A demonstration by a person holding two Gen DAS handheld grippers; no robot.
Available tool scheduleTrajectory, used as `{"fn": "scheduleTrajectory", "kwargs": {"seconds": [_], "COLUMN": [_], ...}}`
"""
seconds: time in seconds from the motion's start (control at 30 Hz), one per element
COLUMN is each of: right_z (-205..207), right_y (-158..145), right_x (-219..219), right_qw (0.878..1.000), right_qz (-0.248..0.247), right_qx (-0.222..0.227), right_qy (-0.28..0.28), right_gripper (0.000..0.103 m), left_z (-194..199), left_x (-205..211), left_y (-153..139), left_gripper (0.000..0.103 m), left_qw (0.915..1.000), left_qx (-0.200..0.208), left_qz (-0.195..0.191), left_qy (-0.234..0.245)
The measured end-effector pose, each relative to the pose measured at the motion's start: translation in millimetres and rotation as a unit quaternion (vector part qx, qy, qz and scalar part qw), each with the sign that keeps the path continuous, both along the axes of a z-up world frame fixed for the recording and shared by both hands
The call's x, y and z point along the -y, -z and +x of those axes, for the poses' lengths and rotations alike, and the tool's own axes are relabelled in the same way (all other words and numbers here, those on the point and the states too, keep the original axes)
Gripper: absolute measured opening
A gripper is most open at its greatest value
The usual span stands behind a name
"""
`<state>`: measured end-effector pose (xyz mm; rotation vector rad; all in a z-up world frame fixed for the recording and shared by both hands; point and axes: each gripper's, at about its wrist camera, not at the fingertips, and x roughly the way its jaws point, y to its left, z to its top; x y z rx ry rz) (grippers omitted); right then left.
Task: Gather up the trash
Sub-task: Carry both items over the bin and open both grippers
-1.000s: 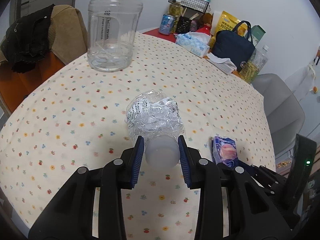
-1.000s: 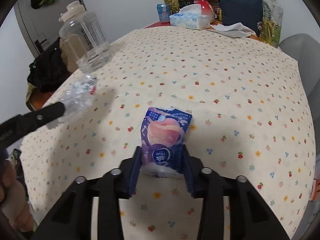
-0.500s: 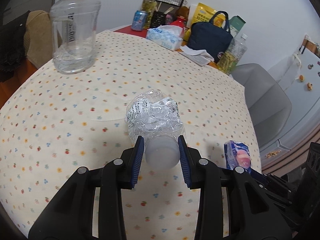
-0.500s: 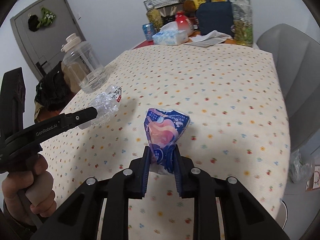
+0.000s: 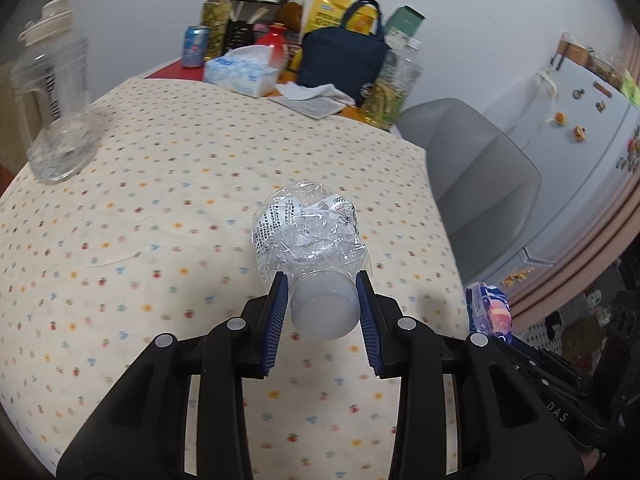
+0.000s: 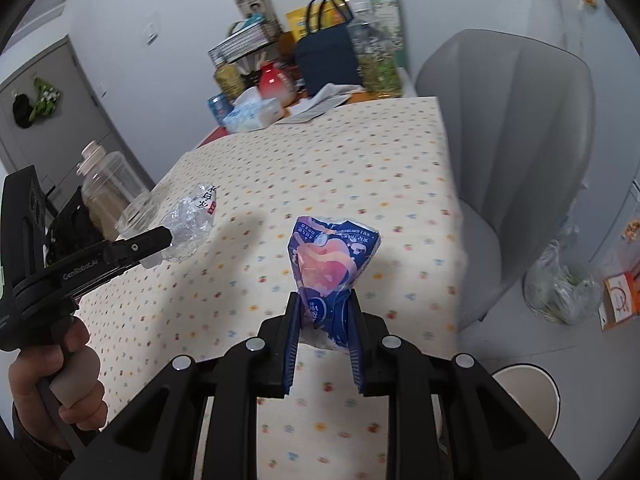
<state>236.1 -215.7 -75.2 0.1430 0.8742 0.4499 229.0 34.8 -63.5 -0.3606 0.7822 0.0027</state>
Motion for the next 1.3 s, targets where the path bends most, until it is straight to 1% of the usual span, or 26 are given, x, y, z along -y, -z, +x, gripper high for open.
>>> {"fn": "scheduleTrajectory", "kwargs": {"seconds": [0.27, 0.47, 0.67, 0.83, 0.9, 0.93, 0.97, 1.0, 1.07, 1.17, 1.3], "right_z": [-7, -14, -20, -26, -26, -26, -26, -27, -30, -36, -46], "right_y": [-1, 9, 32, 58, 71, 78, 84, 93, 100, 104, 107], "right_x": [51, 98, 154, 197, 211, 217, 223, 230, 237, 249, 266], "right_qw": [0.998, 0.994, 0.984, 0.972, 0.968, 0.966, 0.964, 0.961, 0.959, 0.956, 0.950], "right_qz": [0.001, -0.003, -0.009, -0.015, -0.017, -0.018, -0.019, -0.013, -0.011, -0.014, -0.014], "right_qx": [0.005, -0.005, -0.032, -0.059, -0.070, -0.078, -0.087, -0.098, -0.101, -0.101, -0.099], "right_qy": [0.057, 0.111, 0.176, 0.225, 0.240, 0.247, 0.252, 0.258, 0.265, 0.276, 0.295], "right_gripper": [0.022, 0.022, 0.023, 0.025, 0.032, 0.040, 0.053, 0.058, 0.065, 0.071, 0.072], "left_z": [15, 25, 32, 36, 39, 40, 42, 43, 44, 44, 41], "left_x": [44, 84, 127, 162, 177, 185, 192, 200, 215, 237, 259], "left_y": [-6, -5, 0, 9, 13, 16, 18, 20, 24, 32, 42], "left_gripper": [0.034, 0.034, 0.034, 0.034, 0.034, 0.034, 0.034, 0.034, 0.034, 0.034, 0.034], "left_qw": [0.9987, 0.9955, 0.9896, 0.9833, 0.9803, 0.9785, 0.9769, 0.9751, 0.9713, 0.9649, 0.9579], "left_qx": [0.005, 0.002, -0.007, -0.019, -0.025, -0.029, -0.034, -0.037, -0.044, -0.055, -0.067], "left_qz": [-0.002, -0.002, -0.003, 0.001, 0.004, 0.005, 0.005, 0.005, 0.006, 0.007, 0.012], "left_qy": [0.051, 0.095, 0.144, 0.181, 0.196, 0.204, 0.211, 0.218, 0.234, 0.257, 0.279]}}
